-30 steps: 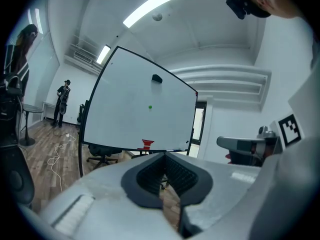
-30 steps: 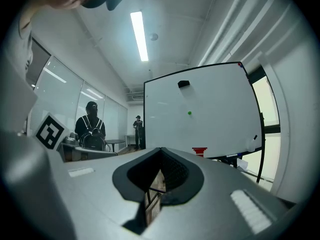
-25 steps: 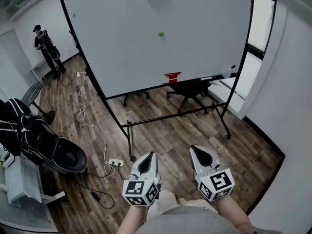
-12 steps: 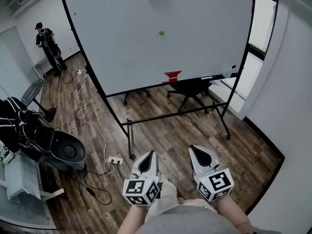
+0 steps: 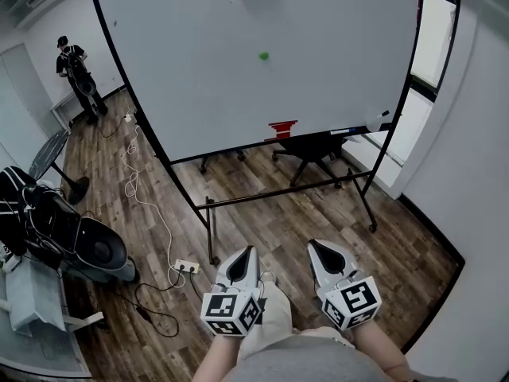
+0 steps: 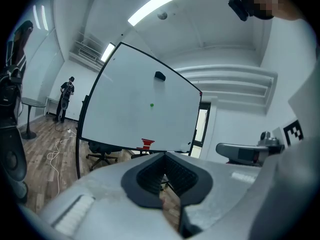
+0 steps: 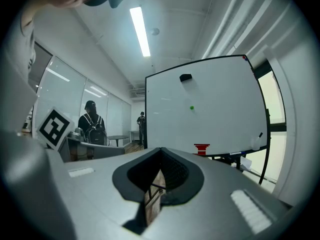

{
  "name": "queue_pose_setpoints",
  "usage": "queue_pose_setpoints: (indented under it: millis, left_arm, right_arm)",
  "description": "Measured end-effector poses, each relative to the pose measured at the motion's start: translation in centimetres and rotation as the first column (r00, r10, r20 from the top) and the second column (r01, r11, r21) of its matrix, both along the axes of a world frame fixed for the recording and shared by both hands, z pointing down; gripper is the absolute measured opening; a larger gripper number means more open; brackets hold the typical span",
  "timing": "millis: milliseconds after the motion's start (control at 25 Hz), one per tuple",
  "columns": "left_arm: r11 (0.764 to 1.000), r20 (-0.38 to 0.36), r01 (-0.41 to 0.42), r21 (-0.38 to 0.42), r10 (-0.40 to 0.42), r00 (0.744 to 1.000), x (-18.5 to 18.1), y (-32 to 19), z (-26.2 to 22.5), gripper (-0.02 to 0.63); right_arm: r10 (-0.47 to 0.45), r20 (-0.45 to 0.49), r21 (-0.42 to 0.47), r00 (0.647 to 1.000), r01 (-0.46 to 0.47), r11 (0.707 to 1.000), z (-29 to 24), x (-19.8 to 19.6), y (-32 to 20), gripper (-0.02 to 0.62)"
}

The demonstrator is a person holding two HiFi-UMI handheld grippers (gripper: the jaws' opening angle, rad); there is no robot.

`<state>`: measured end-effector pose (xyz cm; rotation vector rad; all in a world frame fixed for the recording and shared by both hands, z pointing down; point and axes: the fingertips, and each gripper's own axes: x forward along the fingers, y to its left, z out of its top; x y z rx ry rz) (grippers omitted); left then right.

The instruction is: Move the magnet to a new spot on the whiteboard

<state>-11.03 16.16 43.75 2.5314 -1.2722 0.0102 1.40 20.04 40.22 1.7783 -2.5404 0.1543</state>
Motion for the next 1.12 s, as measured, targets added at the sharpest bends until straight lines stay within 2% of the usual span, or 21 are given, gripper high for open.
queue_pose_setpoints:
  millis: [760, 1120]
  left_arm:
    - [1.000, -0.001, -0.019, -0.010, 0.019, 1.000, 1.8, -15.3, 1.7, 0.005]
    - [0.999, 0.011, -0.031, -0.020, 0.031, 0.999, 1.3, -23.2, 1.4, 0.005]
  right_arm:
    - [0.019, -0.026, 0.006, 0.999, -0.019, 1.000, 0.3, 1.8, -15.6, 0.002]
    - [0.036, -0.038, 0.015, 0.999, -0.036, 0.999, -1.0, 1.6, -23.9, 0.002]
